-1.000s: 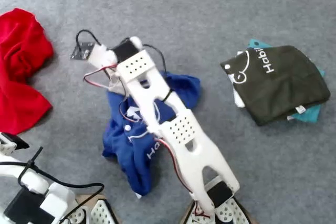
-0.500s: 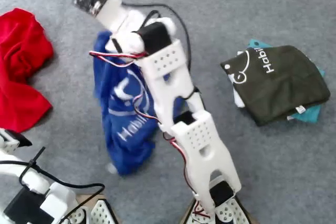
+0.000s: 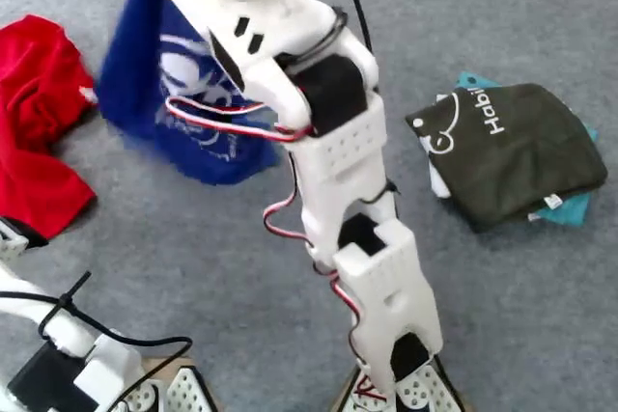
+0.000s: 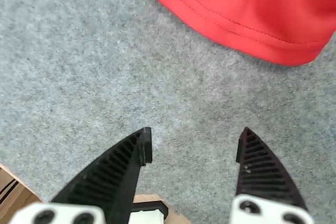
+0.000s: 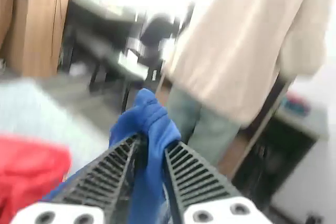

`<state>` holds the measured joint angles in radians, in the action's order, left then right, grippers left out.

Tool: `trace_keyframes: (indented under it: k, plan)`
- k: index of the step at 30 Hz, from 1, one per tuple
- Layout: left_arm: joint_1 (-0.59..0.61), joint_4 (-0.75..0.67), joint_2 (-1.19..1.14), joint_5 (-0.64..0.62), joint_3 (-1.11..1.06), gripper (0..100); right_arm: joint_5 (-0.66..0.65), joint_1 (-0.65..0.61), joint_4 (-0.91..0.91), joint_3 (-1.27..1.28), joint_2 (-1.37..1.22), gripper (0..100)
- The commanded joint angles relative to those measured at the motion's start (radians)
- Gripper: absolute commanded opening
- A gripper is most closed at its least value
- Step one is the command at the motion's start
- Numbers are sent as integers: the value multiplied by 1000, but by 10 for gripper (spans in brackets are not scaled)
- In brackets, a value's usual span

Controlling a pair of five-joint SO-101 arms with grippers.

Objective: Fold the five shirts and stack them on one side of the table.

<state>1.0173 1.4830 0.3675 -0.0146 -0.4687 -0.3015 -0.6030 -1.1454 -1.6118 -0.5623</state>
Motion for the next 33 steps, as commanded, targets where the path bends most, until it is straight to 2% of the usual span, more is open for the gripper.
trace_keyframes:
  k: [1,8,12,16,21,26,29,33]
  plan:
    - [-5,-8,32,-12,44,274,2,-81,60,-31,127,15]
    - [-5,-8,32,-12,42,274,-114,-261,81,22,216,15]
    - [-5,-8,32,-12,42,274,-153,-264,204,107,232,15]
    - [-4,-3,32,-12,39,274,-143,-187,216,188,248,15]
    - [41,-8,32,-12,44,274,-72,-12,-77,248,252,15]
    - [58,-8,32,-11,44,274,-69,152,-393,403,205,15]
    - [48,-8,32,-12,44,274,-72,235,-488,507,145,15]
    - [15,-8,32,-12,44,274,-77,345,-499,601,53,15]
